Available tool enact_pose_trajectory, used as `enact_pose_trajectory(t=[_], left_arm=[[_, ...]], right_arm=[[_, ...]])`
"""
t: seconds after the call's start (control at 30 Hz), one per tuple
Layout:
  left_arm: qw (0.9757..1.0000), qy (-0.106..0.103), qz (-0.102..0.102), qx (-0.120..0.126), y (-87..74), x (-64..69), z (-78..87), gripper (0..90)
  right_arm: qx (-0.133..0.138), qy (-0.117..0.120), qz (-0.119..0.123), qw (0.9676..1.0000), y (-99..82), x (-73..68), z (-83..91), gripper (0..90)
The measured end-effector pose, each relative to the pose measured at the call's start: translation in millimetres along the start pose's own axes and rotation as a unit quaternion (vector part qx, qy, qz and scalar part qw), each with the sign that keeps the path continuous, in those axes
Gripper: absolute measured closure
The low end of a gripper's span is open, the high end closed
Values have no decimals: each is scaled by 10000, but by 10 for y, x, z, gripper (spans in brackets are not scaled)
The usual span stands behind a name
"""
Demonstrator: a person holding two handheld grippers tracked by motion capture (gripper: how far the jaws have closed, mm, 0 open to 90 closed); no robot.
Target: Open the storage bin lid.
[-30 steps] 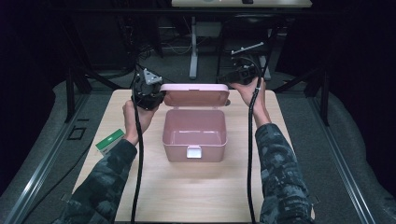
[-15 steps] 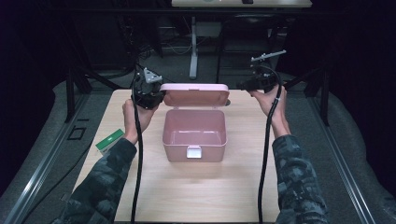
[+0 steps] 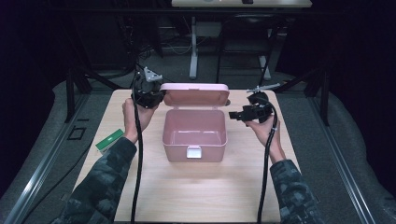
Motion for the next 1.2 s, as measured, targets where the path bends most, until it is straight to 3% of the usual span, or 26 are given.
enact_pose_trajectory(t=[0.23, 0.37, 0.47, 0.63, 1.0, 1.2], left_arm=[[10000, -7, 22, -10, 5, 2, -1, 823], [10000, -7, 8, -29, 4, 5, 8, 822], [10000, -6, 12, -25, 4, 7, 11, 822], [10000, -6, 46, 18, -10, 12, 18, 822], [9999, -91, 51, -65, 10, 7, 34, 823], [9998, -91, 40, -142, 51, 2, -8, 823]], right_arm=[[-298, 160, 176, 9993, -148, -264, -223, 358], [-391, 87, 337, 9986, -248, -430, -263, 448], [-484, 115, 316, 9983, -278, -447, -289, 465], [-652, -33, 415, 9970, -394, -492, -317, 560], [-498, -49, 327, 9982, -506, -542, -251, 585], [-441, -123, 417, 9981, -562, -580, -208, 579]])
Point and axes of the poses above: each handheld gripper's, and its own axes: z roughly backward along the jaws, y roughly out of its top, x roughly to its right, the point moved 4 cm from there along -z, roughly forward along the jaws, and after that the axes turned 5 degrees about z, right-handed, at the moved point
